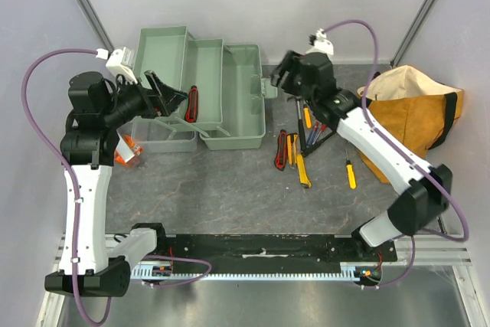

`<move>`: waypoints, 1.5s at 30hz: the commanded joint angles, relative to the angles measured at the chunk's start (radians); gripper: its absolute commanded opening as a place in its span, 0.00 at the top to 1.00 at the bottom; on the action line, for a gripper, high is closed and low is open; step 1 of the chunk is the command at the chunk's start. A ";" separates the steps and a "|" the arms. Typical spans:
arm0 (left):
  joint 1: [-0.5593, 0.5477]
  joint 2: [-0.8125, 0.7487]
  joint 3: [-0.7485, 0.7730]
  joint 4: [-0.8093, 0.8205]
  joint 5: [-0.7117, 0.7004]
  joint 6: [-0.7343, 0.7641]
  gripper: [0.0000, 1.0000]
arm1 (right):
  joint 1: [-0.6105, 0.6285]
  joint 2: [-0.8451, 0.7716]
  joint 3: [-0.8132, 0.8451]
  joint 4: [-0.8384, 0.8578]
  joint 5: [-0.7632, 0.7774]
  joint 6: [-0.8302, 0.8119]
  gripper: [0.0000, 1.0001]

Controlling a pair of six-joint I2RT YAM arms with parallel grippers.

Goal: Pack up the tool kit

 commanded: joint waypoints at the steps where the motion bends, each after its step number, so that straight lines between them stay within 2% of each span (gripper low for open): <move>1: -0.043 0.010 0.048 0.005 0.029 -0.011 0.15 | -0.025 -0.117 -0.191 -0.179 0.131 -0.039 0.29; 4: -0.059 0.031 0.054 -0.003 0.015 -0.010 0.15 | -0.032 -0.136 -0.304 -0.186 0.130 -0.073 0.32; 7: -0.059 0.057 0.064 -0.003 0.003 -0.011 0.16 | -0.032 -0.090 -0.406 -0.173 0.070 -0.144 0.39; 8: -0.059 0.063 0.068 -0.003 -0.019 -0.002 0.17 | -0.032 -0.076 -0.432 -0.159 0.092 -0.145 0.41; 10: -0.059 0.080 0.097 -0.024 -0.082 0.006 0.17 | -0.032 -0.046 -0.456 -0.151 0.100 -0.157 0.46; 14: -0.059 0.100 0.127 -0.029 -0.129 0.030 0.17 | -0.032 0.005 -0.497 -0.088 0.087 -0.176 0.48; 22: -0.059 0.119 0.113 -0.021 -0.155 0.030 0.17 | -0.032 0.142 -0.482 -0.038 0.027 -0.187 0.47; 36: -0.078 0.134 0.099 -0.024 -0.156 0.047 0.17 | -0.033 0.243 -0.473 -0.011 0.057 -0.173 0.50; 39: -0.079 0.128 0.094 -0.026 -0.165 0.050 0.17 | -0.033 0.244 -0.474 -0.010 0.068 -0.180 0.53; 45: -0.078 0.117 0.094 -0.026 -0.168 0.049 0.17 | -0.033 0.195 -0.459 -0.010 0.091 -0.188 0.75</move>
